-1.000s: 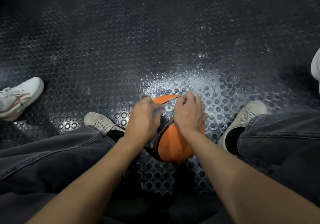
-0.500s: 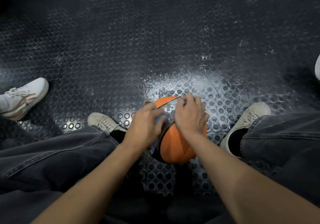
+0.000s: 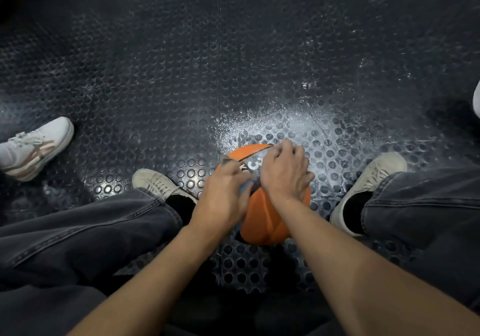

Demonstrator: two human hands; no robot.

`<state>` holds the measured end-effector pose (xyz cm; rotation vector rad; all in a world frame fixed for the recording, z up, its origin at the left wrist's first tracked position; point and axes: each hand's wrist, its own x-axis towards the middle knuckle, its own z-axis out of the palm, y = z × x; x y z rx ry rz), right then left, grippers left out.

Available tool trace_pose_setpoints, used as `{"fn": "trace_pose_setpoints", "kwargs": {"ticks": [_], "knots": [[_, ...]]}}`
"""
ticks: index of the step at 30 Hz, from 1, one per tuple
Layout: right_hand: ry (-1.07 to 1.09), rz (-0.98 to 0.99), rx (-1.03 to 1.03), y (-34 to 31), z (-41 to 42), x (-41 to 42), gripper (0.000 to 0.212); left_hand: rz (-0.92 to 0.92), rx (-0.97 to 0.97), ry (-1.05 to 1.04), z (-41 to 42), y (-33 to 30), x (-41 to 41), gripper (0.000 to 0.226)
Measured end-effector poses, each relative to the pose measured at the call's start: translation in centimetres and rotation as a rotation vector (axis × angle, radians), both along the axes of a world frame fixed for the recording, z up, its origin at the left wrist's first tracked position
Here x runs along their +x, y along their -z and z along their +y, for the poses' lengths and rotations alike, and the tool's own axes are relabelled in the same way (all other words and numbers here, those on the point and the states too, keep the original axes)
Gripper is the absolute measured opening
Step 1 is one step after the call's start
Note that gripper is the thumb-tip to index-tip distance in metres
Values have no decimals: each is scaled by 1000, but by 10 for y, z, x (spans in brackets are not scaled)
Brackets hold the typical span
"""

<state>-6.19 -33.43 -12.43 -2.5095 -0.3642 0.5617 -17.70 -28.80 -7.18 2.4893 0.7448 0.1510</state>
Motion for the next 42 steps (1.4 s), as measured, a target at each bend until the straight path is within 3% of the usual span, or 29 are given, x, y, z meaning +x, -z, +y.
{"fn": "trace_pose_setpoints", "kwargs": {"ticks": [2,3,7,11,16,21,22,26,31,36,40,42], "knots": [[-25,1,20,2,-6,3,28,9,-17,197,3,-3,-7,27],[-41,0,27,2,-6,3,27,7,18,191,14,0,-3,29],[1,8,10,-2,1,-1,30,-22,107,-111,23,7,9,19],[9,23,9,-1,-2,2,30,6,36,136,3,1,-4,19],[-29,-13,9,1,-3,-7,29,45,114,-156,40,12,2,14],[-24,8,23,2,-8,5,28,21,-2,271,13,-2,-11,27],[-30,16,30,2,-9,4,28,26,24,248,22,0,-8,27],[-7,12,17,1,-5,0,25,15,67,-206,34,14,8,17],[-10,27,31,4,-9,6,26,5,-11,126,7,4,-6,27],[-23,4,20,0,-5,-4,25,71,82,-203,34,13,12,20],[-9,26,30,0,-9,5,27,-20,-3,181,-5,-1,-5,24],[-35,36,53,2,-12,7,26,-9,10,213,6,1,-4,24]]}}
